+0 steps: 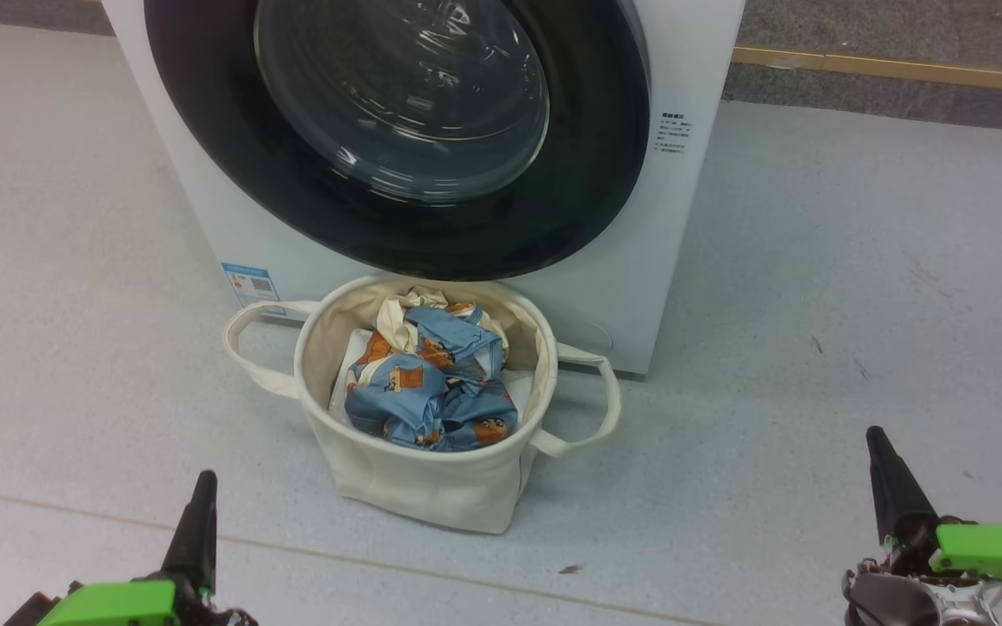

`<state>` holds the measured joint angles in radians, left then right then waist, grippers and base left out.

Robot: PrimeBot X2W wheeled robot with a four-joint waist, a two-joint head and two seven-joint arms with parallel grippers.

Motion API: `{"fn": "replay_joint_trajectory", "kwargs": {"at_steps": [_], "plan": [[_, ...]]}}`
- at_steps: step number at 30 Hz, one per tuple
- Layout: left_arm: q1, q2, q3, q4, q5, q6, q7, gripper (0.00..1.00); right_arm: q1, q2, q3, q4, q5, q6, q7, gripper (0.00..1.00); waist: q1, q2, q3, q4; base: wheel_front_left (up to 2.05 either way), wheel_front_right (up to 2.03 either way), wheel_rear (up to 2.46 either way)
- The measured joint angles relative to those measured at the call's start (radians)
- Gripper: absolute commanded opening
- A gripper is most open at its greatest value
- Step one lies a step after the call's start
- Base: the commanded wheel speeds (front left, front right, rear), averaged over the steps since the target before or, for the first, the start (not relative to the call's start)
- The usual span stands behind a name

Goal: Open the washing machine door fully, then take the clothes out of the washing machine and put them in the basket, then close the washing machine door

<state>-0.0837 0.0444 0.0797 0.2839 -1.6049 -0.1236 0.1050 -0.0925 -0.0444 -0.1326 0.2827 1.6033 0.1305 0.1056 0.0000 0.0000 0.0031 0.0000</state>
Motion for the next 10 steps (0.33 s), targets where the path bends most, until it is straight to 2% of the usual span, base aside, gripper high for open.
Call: {"fn": "replay_joint_trajectory", "kwargs": {"at_steps": [10], "plan": [[0.000, 0.000, 0.000, 0.000, 0.000, 0.000, 0.000, 0.00, 0.000, 0.000, 0.000, 0.000, 0.000, 0.000, 0.000, 0.00, 0.0000, 0.0000, 0.000, 0.000, 0.00, 0.00, 0.00]]}}
